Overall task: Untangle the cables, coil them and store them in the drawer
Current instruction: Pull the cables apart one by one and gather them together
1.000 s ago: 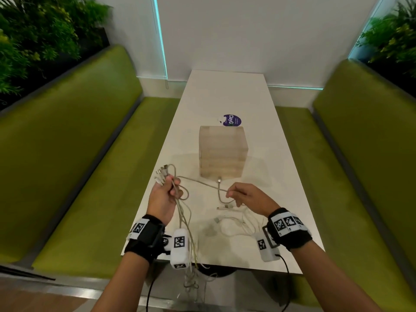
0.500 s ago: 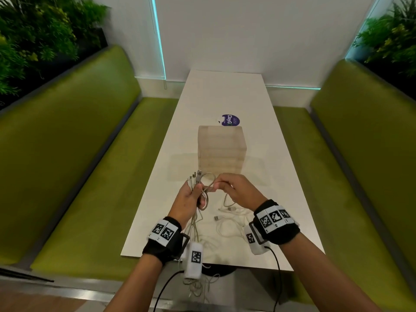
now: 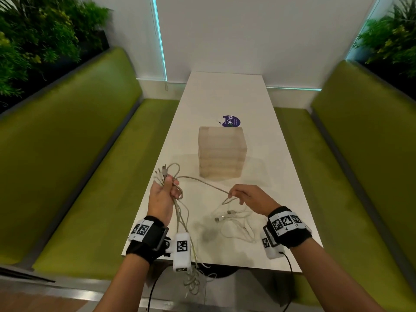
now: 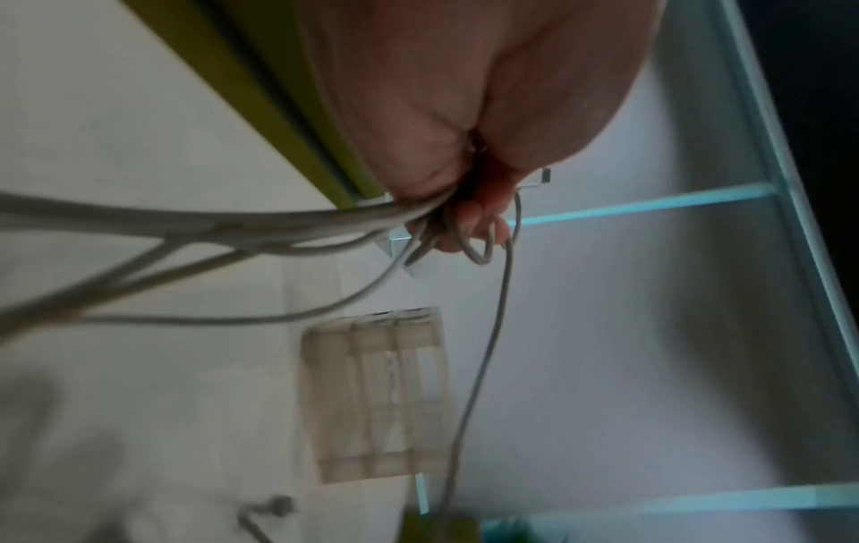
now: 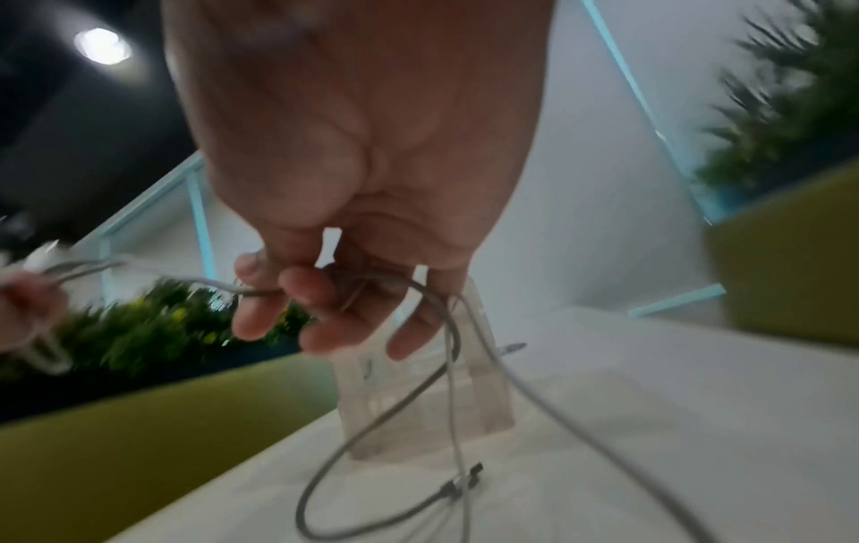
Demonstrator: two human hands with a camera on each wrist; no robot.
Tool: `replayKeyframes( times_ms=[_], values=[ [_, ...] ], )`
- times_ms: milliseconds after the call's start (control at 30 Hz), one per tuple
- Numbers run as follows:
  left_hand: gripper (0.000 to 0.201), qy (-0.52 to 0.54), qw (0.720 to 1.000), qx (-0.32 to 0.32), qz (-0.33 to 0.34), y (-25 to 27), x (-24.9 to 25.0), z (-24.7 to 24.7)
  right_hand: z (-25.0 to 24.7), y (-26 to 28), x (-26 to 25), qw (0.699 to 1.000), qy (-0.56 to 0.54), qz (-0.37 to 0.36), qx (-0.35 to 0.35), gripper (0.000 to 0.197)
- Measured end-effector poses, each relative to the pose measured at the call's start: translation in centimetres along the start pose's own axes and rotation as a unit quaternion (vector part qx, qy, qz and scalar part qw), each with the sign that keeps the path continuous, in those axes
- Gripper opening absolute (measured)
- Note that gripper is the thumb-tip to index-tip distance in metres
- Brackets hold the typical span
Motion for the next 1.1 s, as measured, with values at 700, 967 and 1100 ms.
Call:
replayKeyframes(
  times_ms=[700,967,1100],
  values=[
    [0.018,-0.175,0.984,-0.043,0.010,1.5,-1.2,5.1,1.7,-1.1,-6.1,0.994,0.075,-0.074,-0.007,0.019],
    [0.020,-0.091,0.994,0.006,0.052,0.9,0.8,2.5,0.2,-3.0,-1.5,0.977,0.210,-0.038,-0.007,0.020],
    [0.019,-0.051,0.996,0.013,0.072,0.5,2.5,1.4,0.0,-3.5,0.7,0.982,0.186,-0.002,-0.001,0.020]
  ],
)
Point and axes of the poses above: each hand's wrist, its own y-axis away from the middle knuckle, its own z-axis out of the palm, x = y × z, the point moved 9 cm from there along -y, towards the middle knuckle, and after that the axes turned 1 degree about x, right-handed, at the moved point
